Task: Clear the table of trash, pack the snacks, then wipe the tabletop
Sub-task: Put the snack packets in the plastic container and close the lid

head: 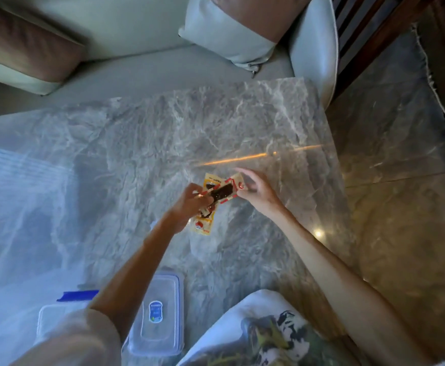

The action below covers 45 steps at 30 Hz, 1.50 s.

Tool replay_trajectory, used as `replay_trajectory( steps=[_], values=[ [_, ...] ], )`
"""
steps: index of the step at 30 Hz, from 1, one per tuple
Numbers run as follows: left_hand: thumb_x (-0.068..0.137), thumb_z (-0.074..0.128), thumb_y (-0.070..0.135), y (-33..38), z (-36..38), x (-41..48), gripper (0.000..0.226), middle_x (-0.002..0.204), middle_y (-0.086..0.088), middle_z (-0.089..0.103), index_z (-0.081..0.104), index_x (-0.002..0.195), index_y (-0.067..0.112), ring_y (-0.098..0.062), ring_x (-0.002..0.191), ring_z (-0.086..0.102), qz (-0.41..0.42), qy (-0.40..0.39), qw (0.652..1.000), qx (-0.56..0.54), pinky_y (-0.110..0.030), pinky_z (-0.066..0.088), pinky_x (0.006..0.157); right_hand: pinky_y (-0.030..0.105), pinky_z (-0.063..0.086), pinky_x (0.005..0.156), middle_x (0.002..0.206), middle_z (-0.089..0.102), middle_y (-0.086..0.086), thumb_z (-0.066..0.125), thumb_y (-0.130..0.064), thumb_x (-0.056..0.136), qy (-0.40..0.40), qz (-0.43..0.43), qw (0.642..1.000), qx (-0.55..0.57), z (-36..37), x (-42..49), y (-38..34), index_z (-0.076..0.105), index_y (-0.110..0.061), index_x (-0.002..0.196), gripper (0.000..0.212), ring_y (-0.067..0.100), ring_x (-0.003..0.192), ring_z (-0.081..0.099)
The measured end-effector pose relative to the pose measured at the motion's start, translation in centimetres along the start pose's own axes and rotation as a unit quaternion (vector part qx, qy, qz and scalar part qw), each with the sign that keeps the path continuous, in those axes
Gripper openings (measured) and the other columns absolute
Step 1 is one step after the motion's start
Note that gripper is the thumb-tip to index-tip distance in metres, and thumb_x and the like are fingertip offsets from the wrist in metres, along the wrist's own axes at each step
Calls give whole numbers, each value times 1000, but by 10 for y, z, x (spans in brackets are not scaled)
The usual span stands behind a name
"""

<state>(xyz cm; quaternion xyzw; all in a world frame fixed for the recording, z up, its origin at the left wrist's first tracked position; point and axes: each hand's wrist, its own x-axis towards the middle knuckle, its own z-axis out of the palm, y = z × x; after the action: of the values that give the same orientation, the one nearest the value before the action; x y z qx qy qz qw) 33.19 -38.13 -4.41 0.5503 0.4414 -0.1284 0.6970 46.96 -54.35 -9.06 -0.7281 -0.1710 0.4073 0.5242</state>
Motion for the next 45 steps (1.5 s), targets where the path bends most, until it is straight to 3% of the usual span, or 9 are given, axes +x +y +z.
replay_trajectory(
  steps=[3, 8, 16, 22, 27, 31, 36, 41, 45],
  values=[
    [86, 61, -7, -25, -17, -45, 27, 88, -12, 64, 49, 86, 17, -25, 72, 63, -15, 37, 993, -110, -32, 46, 61, 34, 56, 88, 113, 62, 4, 65, -4, 90, 37, 135, 962, 234, 27, -42, -9, 46, -19, 140, 56, 17, 91, 65],
    [81, 51, -23, -80, -31, -121, 38, 74, -12, 70, 52, 95, 13, -18, 54, 66, -9, 58, 977, -203, -28, 53, 53, 36, 60, 81, 109, 66, 17, 58, 0, 93, -44, 202, 915, 346, 99, -109, -30, 48, -3, 135, 44, 23, 89, 68],
    [89, 56, -7, -148, -92, -233, 39, 106, -11, 71, 57, 122, 13, -19, 84, 63, 41, 75, 977, -196, -29, 49, 74, 33, 61, 70, 102, 64, 12, 55, 12, 90, -104, 200, 954, 196, 222, -179, -77, 50, -1, 126, 38, 24, 88, 65],
    [82, 49, -25, -195, -171, -299, 58, 108, -8, 73, 52, 132, 6, -19, 96, 68, 95, 97, 961, -240, -29, 53, 87, 37, 56, 92, 126, 53, 8, 68, 5, 84, -207, 152, 966, -42, 306, -203, -105, 27, -27, 152, 86, 20, 105, 61],
    [82, 55, -22, -229, -257, -340, 66, 128, -15, 62, 44, 141, 6, -20, 106, 64, 106, -50, 979, -168, -27, 54, 88, 13, 53, 64, 93, 64, 7, 63, -4, 92, -275, 143, 948, -78, 366, -226, -118, 61, 0, 118, 26, 6, 71, 63],
    [76, 73, 0, -247, -316, -353, 50, 112, -10, 71, 62, 123, 15, -18, 95, 69, 96, -72, 977, -174, -30, 57, 79, 20, 57, 62, 84, 66, 8, 64, -7, 91, -167, 149, 974, 43, 402, -254, -109, 63, -7, 99, 8, 13, 70, 64],
    [81, 69, -3, -268, -349, -337, 12, 84, -13, 70, 66, 89, 6, -16, 67, 73, 67, 65, 971, -218, -26, 60, 62, 21, 59, 57, 89, 71, 9, 69, -10, 87, -3, 180, 969, 168, 428, -291, -75, 64, -8, 102, 16, 20, 71, 66],
    [81, 60, -15, -271, -330, -301, 16, 75, -16, 63, 66, 92, -4, -27, 69, 61, 70, 169, 980, -74, -38, 53, 69, 42, 58, 84, 103, 72, 11, 70, -15, 87, 66, 170, 983, -32, 442, -296, -36, 63, -9, 111, 25, 26, 95, 70],
    [83, 58, -4, -264, -317, -266, 32, 104, -28, 69, 63, 114, -6, -39, 96, 67, 57, 219, 972, 67, -46, 54, 85, 47, 56, 87, 108, 69, 10, 68, -22, 87, 154, 179, 962, -140, 449, -277, -28, 63, -9, 109, 26, 28, 97, 68]
  ],
)
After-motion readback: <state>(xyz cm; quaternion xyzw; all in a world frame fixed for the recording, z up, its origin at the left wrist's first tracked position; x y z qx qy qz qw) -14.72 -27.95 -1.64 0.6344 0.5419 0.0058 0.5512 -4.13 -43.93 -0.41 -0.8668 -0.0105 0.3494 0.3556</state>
